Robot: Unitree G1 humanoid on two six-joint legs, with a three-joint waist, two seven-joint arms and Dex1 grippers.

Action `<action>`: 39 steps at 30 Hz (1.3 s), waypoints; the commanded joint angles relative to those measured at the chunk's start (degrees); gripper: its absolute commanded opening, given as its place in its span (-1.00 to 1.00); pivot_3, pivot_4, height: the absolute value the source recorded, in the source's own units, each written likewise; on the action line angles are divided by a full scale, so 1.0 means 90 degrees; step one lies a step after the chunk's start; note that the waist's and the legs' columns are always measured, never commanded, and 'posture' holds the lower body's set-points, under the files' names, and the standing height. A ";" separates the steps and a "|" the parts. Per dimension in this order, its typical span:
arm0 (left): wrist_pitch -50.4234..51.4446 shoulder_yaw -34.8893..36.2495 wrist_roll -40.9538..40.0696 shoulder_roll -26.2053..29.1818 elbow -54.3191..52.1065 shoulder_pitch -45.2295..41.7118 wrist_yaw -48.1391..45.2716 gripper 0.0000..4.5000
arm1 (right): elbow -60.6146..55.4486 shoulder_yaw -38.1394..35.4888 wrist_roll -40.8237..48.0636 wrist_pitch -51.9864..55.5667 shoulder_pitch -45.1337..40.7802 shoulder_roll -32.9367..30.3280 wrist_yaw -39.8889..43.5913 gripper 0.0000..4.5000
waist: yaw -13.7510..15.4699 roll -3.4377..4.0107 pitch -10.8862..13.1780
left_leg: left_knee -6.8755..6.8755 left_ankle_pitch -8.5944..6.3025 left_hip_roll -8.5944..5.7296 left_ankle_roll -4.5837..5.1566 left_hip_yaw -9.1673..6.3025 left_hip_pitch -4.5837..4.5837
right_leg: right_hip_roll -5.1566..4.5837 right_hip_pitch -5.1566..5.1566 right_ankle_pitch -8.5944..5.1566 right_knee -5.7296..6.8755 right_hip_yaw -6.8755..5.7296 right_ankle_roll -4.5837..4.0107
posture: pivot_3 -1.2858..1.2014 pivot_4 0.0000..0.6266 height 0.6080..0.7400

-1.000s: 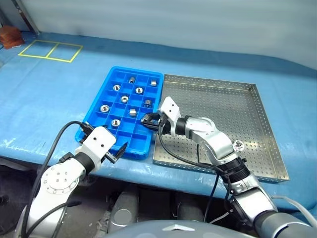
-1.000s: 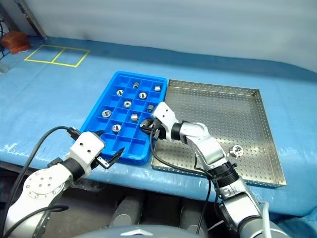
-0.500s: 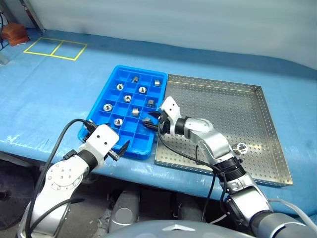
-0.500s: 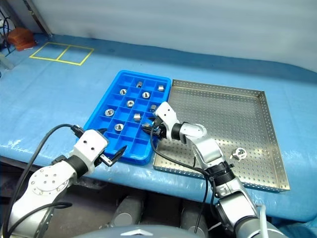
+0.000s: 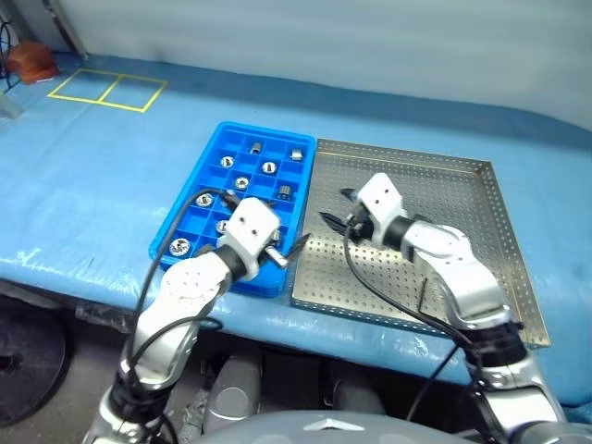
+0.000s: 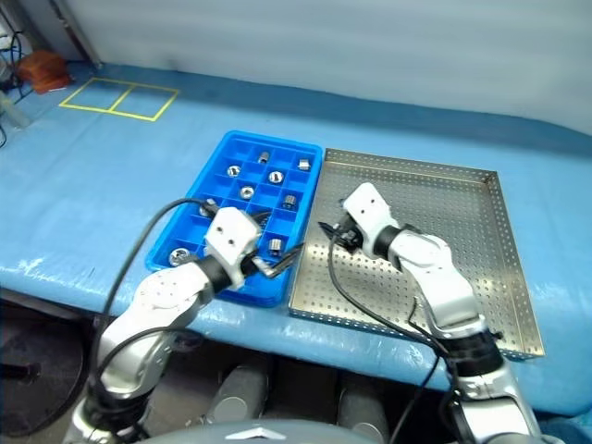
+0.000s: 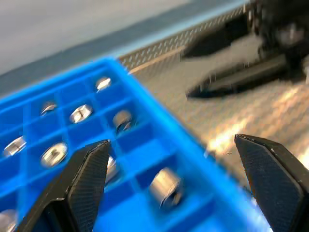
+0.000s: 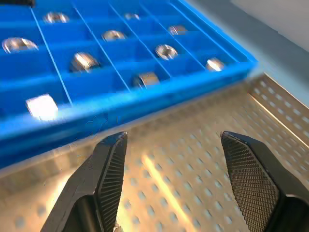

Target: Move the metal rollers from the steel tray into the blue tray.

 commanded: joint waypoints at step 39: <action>-0.1300 -0.0852 0.0038 0.0033 0.1719 -0.0717 -0.1092 1.00 | -0.0036 -0.1530 0.0123 0.1884 0.1350 0.0156 -0.1311 -0.25 | -0.0970 0.0009 -0.0005 | 0.0014 -0.0003 0.0002 0.0010 0.0007 0.0024 | 0.0004 0.0020 0.0004 0.0012 0.0015 0.0008 | 0.09 -0.52 1.00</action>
